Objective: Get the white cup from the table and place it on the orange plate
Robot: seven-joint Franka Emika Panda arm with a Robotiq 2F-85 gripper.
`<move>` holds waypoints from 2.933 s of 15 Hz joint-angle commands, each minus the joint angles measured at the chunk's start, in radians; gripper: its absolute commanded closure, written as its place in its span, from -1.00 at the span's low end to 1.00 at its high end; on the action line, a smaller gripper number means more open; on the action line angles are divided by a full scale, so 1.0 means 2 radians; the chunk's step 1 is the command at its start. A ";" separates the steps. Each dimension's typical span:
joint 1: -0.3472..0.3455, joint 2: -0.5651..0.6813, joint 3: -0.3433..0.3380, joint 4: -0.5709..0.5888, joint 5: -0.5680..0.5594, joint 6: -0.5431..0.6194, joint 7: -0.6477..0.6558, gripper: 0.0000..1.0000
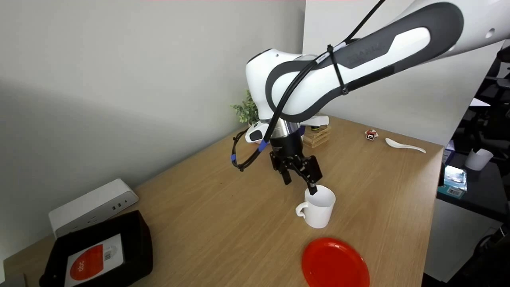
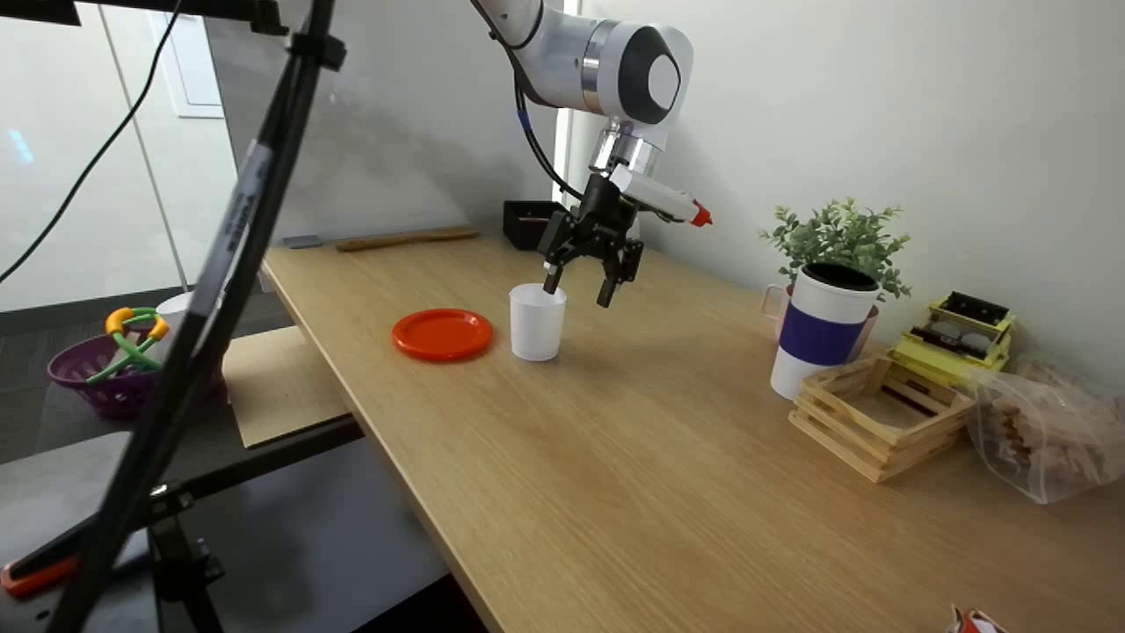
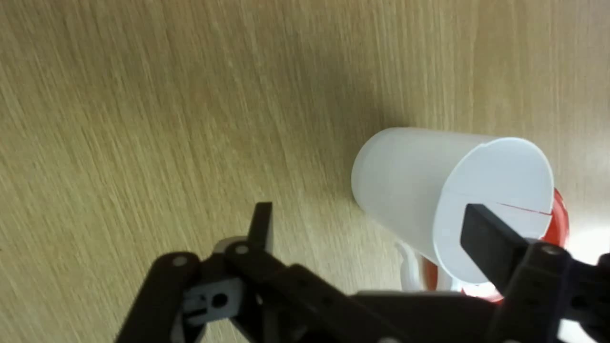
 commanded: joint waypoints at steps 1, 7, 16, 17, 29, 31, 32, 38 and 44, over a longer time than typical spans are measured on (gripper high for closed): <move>0.003 0.031 -0.002 0.052 -0.004 -0.038 -0.011 -1.00; 0.004 0.062 -0.003 0.100 -0.003 -0.077 -0.012 -0.47; 0.008 0.073 -0.001 0.129 -0.006 -0.094 -0.008 0.77; 0.009 0.065 0.000 0.121 -0.005 -0.089 -0.005 0.93; 0.053 -0.018 -0.002 0.051 -0.004 -0.054 0.097 0.99; 0.056 -0.029 0.000 0.035 -0.002 -0.048 0.110 0.99; 0.058 -0.035 0.001 0.025 -0.004 -0.041 0.111 0.99; 0.065 -0.055 -0.002 -0.052 -0.022 0.073 0.110 0.99; 0.084 -0.087 -0.016 -0.151 -0.059 0.223 0.157 0.99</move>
